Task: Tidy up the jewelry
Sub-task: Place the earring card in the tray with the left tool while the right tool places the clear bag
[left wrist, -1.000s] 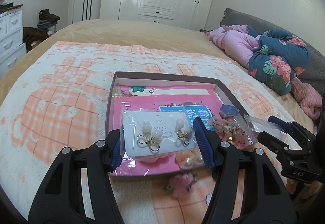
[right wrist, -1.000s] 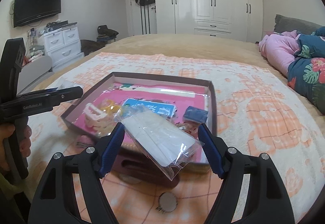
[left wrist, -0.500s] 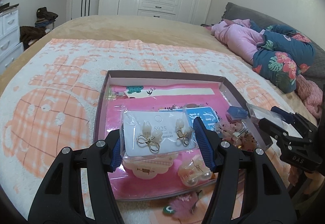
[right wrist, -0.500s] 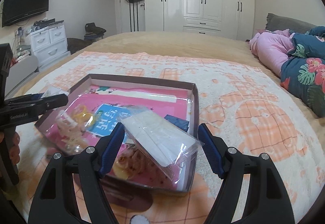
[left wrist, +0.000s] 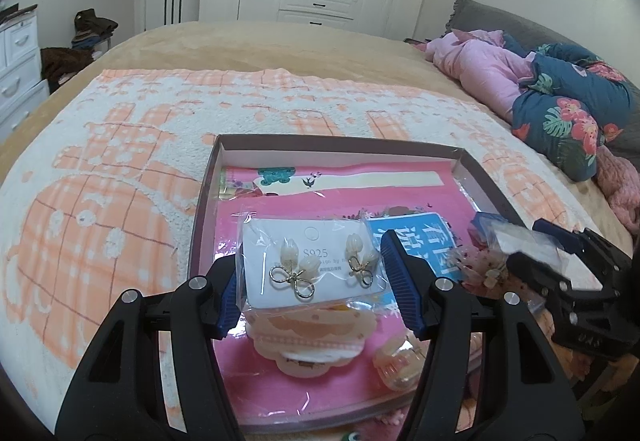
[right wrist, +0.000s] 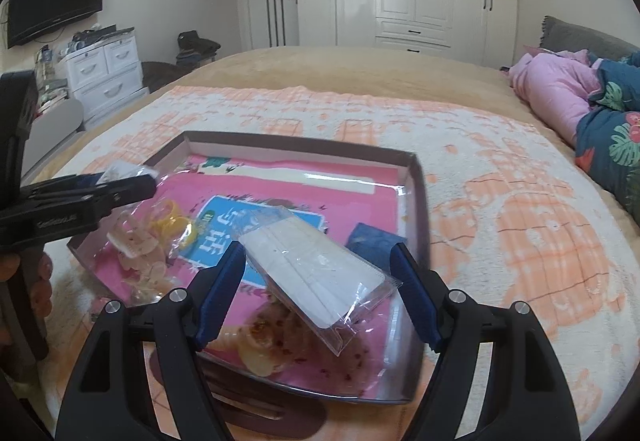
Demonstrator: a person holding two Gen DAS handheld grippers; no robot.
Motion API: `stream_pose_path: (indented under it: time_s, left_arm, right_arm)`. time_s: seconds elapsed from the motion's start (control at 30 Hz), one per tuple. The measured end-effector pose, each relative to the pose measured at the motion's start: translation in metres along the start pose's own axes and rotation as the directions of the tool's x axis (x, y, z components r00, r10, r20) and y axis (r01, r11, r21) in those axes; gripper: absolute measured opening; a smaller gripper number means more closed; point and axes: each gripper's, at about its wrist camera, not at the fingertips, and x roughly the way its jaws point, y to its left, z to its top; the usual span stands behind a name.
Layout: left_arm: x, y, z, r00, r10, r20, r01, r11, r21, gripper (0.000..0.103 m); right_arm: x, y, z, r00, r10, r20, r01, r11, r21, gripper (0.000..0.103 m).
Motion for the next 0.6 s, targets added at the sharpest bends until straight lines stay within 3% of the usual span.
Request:
stream_pose_path:
  time_s: [0.6]
  left_arm:
    - [0.014,0.007,-0.002,0.999,0.005,-0.035,-0.005,1.000,-0.009,0.053]
  right_arm:
    - [0.008,0.037,-0.011,0.995,0.085,-0.058,-0.089,0.993,-0.074,0.074]
